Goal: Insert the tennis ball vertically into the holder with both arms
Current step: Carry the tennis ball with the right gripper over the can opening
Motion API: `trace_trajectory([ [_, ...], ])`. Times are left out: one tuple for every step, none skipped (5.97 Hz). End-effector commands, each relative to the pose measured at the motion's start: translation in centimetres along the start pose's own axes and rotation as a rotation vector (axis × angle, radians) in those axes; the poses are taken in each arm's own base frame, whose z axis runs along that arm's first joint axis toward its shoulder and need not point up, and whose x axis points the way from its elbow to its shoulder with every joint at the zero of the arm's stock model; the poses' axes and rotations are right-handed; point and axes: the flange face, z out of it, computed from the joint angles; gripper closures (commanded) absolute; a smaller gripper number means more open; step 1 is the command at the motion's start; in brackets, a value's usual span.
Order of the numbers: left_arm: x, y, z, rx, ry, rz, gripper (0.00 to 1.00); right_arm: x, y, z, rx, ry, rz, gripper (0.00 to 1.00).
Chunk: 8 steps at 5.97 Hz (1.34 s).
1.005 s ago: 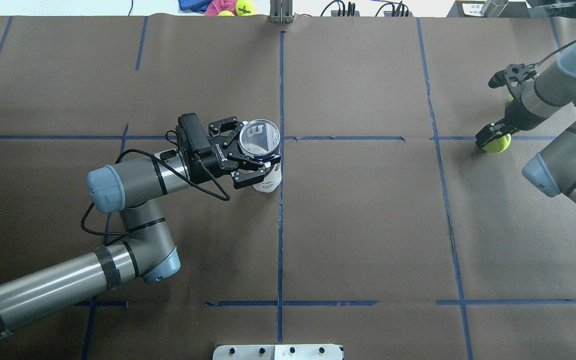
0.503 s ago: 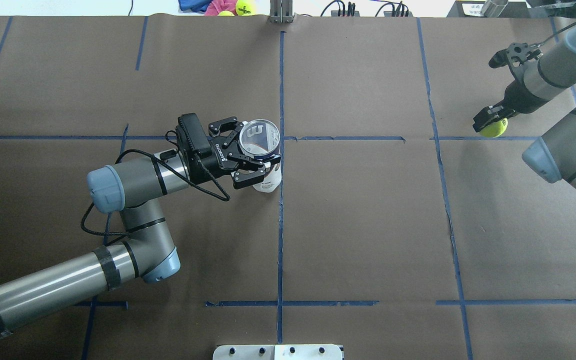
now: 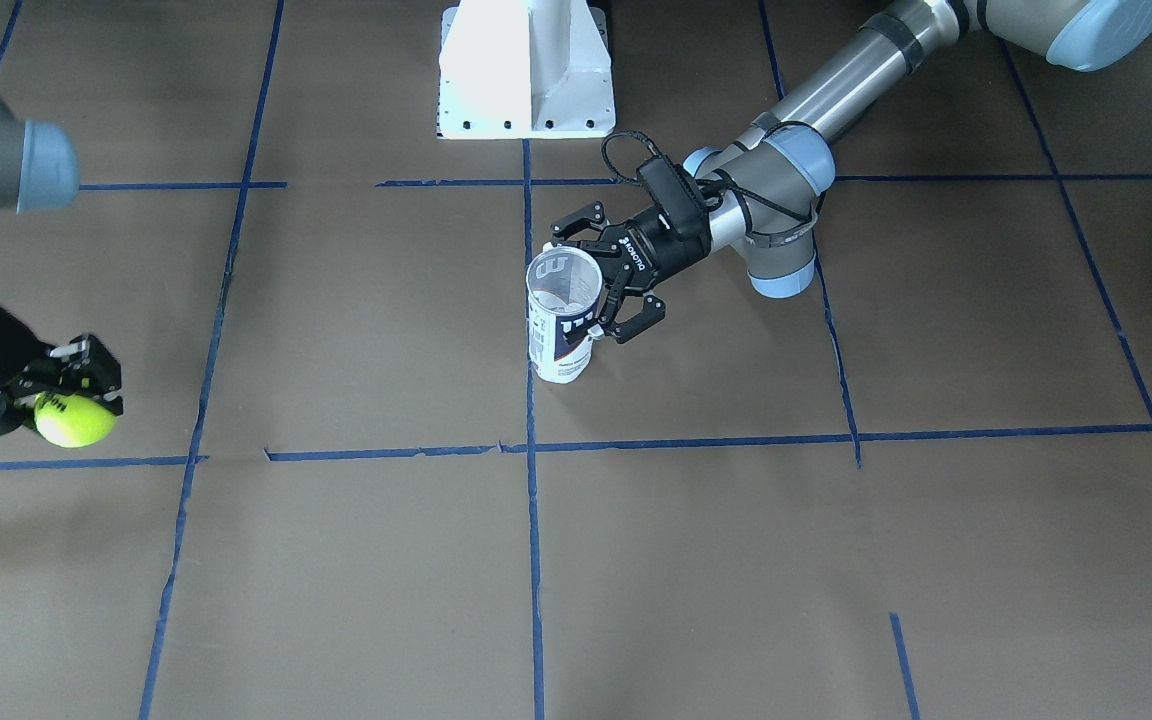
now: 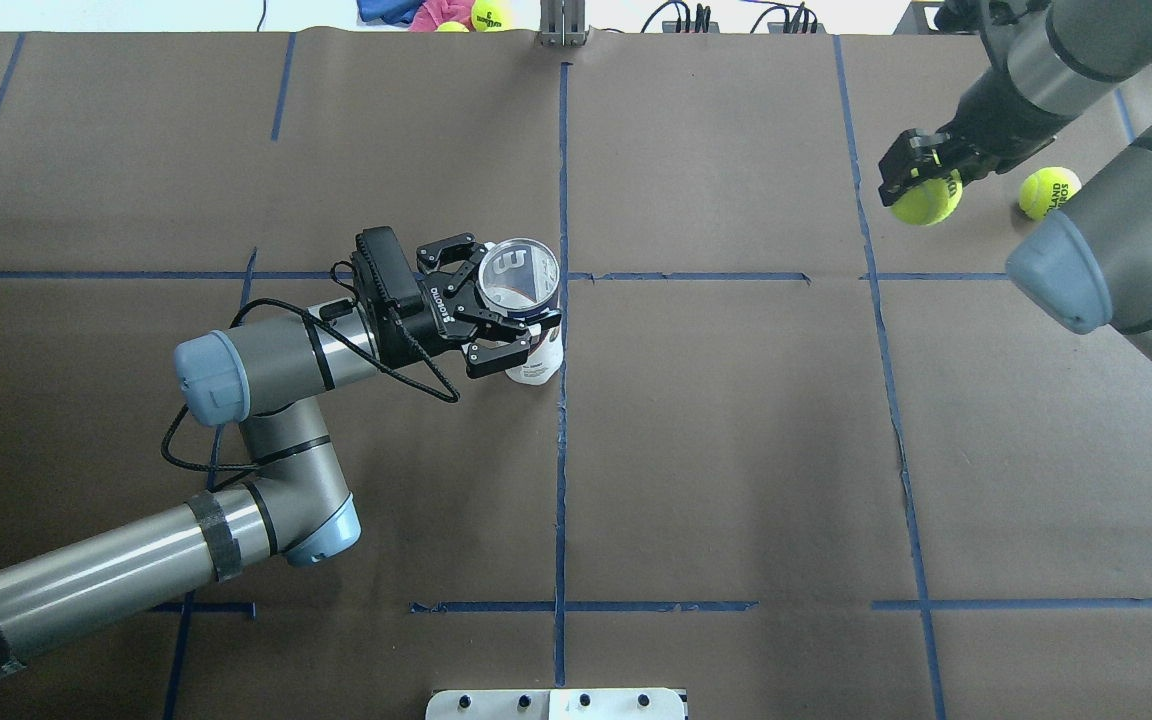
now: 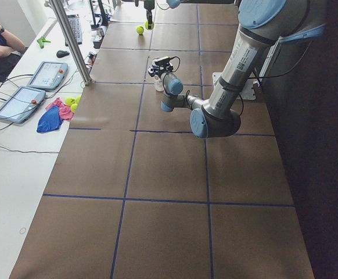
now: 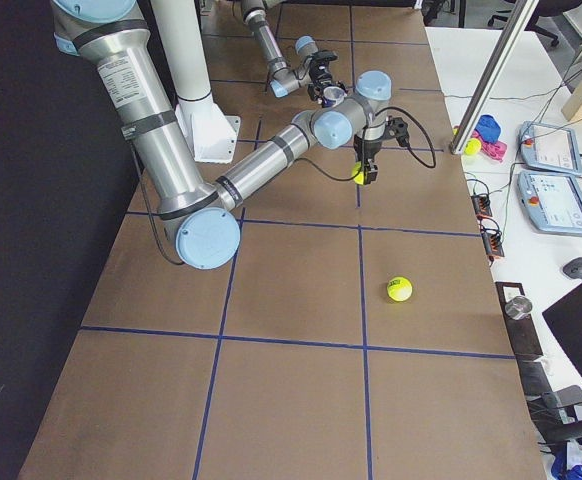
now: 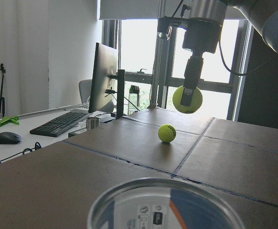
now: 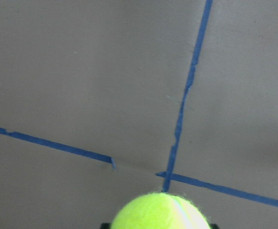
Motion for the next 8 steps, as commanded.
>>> trace_trajectory([
  [0.0,0.0,0.2,-0.006,-0.003,0.003,0.09,-12.1,0.2,-2.8,-0.009,-0.049,0.124,0.97],
  [0.0,0.0,0.3,-0.012,-0.005,0.003,0.09,-18.3,0.6,-3.8,-0.010,-0.040,0.148,0.98],
  [0.0,0.1,0.5,-0.025,-0.010,0.003,0.10,-23.5,1.1,-4.8,-0.015,-0.045,0.166,0.98],
  [0.0,0.1,0.5,-0.025,-0.010,0.003,0.11,-27.4,0.1,-5.1,-0.019,-0.054,0.194,0.98],
  [0.0,0.1,0.5,-0.025,-0.010,0.003,0.13,-31.4,-0.9,-4.0,-0.021,-0.032,0.208,0.97],
  [0.0,0.1,0.5,-0.025,-0.010,0.003,0.14,-33.9,-0.7,-2.5,-0.010,0.000,0.199,0.97],
  [0.0,0.0,0.6,-0.024,-0.009,0.001,0.14,-34.8,-0.2,-1.5,-0.019,0.004,0.188,0.96],
  [0.1,-0.1,0.6,-0.022,-0.008,0.000,0.14,-35.5,-0.6,-0.5,-0.022,0.021,0.189,0.96],
])
